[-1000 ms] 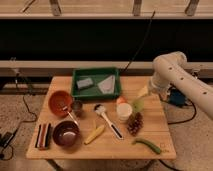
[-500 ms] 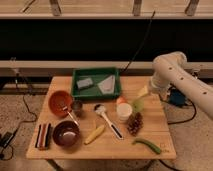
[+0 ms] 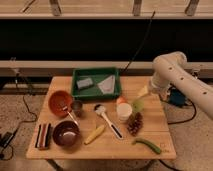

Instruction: Place brush in metal cup

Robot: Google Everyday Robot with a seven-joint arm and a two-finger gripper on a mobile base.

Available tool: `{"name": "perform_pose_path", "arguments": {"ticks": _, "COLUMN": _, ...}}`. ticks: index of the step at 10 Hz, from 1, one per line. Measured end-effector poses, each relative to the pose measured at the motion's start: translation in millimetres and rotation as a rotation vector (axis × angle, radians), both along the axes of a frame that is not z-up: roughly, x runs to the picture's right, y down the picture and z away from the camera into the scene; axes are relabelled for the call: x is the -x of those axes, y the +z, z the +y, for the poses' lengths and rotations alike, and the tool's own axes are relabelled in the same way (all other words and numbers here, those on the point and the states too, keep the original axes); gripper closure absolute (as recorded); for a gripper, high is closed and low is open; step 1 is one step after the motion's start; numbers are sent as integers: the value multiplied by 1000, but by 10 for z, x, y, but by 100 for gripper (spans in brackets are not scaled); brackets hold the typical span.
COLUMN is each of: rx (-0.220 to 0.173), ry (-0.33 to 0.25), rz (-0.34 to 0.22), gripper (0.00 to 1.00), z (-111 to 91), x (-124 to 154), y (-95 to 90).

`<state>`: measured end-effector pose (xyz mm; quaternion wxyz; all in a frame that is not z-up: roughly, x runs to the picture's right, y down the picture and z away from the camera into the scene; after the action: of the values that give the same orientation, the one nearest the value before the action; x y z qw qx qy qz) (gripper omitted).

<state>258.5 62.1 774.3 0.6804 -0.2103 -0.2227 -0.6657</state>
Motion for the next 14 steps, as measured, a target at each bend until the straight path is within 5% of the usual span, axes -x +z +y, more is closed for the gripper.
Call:
{"name": "perform_pose_path", "arguments": {"ticks": 2, "rx": -21, "ry": -63, "rz": -7, "gripper": 20, "z": 40, "x": 52, "y": 36}}
{"name": "perform_pose_path", "arguments": {"ticks": 3, "rx": -40, "ry": -131, "rz": -49, "gripper": 20, "z": 160, "x": 113, "y": 46}}
{"name": "perform_pose_path", "arguments": {"ticks": 6, "rx": -109, "ry": -207, "rz": -161, "gripper": 20, "z": 521, "x": 281, "y": -97}}
{"name": "perform_pose_path", "arguments": {"ticks": 10, "rx": -174, "ry": -231, "rz": -338, "gripper": 20, "z": 748, "x": 574, "y": -364}}
{"name": "perform_pose_path", "arguments": {"ticks": 14, "rx": -212, "ry": -257, "rz": -448, "gripper": 20, "z": 1093, "x": 1003, "y": -390}}
